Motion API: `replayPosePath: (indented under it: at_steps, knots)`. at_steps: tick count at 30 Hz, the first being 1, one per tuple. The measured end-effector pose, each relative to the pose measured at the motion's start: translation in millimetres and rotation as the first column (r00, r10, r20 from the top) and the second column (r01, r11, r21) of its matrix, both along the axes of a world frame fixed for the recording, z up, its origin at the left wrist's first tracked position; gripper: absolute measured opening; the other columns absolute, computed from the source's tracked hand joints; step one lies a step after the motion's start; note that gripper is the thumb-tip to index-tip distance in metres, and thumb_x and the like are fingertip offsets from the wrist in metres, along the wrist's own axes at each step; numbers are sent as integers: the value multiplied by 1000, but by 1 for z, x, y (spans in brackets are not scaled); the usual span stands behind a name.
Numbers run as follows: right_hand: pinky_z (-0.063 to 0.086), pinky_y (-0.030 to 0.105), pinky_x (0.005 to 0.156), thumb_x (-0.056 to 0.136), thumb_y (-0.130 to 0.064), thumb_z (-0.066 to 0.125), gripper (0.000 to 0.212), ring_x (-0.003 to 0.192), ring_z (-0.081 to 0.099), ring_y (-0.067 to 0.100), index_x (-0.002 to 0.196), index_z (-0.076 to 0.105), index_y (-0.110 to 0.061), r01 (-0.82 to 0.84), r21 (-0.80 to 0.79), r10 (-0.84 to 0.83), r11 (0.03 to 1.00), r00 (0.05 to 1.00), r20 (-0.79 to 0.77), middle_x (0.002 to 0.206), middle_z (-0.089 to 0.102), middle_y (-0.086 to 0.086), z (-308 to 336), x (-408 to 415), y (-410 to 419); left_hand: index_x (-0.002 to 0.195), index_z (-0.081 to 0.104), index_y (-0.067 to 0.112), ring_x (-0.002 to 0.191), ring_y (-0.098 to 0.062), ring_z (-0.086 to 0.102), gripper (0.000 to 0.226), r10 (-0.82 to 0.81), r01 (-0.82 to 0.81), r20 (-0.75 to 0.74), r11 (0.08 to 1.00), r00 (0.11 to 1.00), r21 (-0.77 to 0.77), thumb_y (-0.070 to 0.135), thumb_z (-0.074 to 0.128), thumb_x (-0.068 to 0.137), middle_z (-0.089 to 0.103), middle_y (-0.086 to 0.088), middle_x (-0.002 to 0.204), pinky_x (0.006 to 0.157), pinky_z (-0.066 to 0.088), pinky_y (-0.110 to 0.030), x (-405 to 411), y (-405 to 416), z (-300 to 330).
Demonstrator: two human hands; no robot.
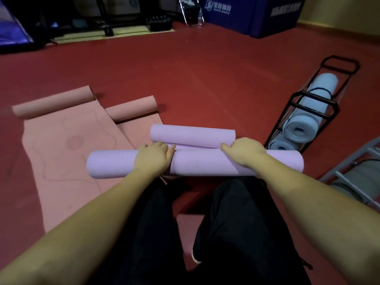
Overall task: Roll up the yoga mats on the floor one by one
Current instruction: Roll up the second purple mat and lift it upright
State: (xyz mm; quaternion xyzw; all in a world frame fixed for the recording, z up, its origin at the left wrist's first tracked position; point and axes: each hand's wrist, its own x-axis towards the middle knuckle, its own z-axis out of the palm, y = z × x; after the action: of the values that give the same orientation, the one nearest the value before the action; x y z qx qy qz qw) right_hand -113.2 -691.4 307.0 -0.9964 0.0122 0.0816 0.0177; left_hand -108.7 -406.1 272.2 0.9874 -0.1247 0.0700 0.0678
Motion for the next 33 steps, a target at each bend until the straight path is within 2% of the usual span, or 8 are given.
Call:
replayPosePath:
  at_steps: [5,14,20,22,26,28,30,33]
  knots:
    - [39,35,78,97,-59,25,68,105,58,32,118,66,-9,16,27,-14,1000,997,-77,125,63,15,14,-7,-5,106,69,16,103,-30,61,69,-23,23,-3,999,1000,29,49,9,98,68,-7,109,88,41,-41,-3,-2,15]
    - [32,34,99,99,-54,29,61,132,45,26,140,53,-16,101,144,-21,984,881,-473,151,44,11,17,-7,-14,111,69,10,111,-34,58,65,75,-56,-365,997,928,61,53,21,102,64,-16,124,92,43,-40,-1,-13,35]
    - [43,36,68,100,-45,32,47,85,56,30,82,62,-13,5,132,-18,991,995,98,99,64,9,0,-10,-13,129,60,4,127,-32,48,59,109,-77,-552,994,827,80,46,25,106,53,-17,142,103,34,-36,22,-19,45]
    - [39,36,67,101,-43,34,48,88,56,32,80,62,-10,1,93,-23,996,974,227,92,61,10,-5,-20,-6,130,60,10,123,-29,51,54,131,-116,-624,991,770,65,48,33,103,54,-12,141,99,36,-36,35,-18,42]
    - [44,41,71,93,-53,32,58,79,56,35,77,63,-8,-56,45,35,997,924,381,77,61,13,-27,-47,3,102,73,16,89,-20,69,39,168,-300,-836,954,522,4,46,60,80,74,-5,106,72,49,-31,54,-15,41]
    - [44,43,73,92,-56,32,57,76,57,35,79,63,-9,-54,-10,53,999,923,382,76,62,12,-38,-53,4,100,75,11,83,-27,74,38,167,-374,-897,927,408,3,38,67,75,76,-11,93,78,56,-36,56,-16,42]
    - [43,42,73,93,-56,33,57,75,57,34,80,64,-10,-43,-33,53,999,916,397,75,62,10,-41,-53,6,99,74,8,87,-28,73,35,147,-417,-903,908,404,-39,36,69,78,76,-12,95,86,56,-39,55,-19,42]
    - [43,40,69,91,-56,35,57,70,58,33,75,65,-10,-19,-13,23,1000,899,436,70,62,8,-42,-44,3,118,68,12,114,-25,61,44,156,-261,-752,965,641,-22,47,51,97,65,-2,124,91,44,-31,53,-28,39]
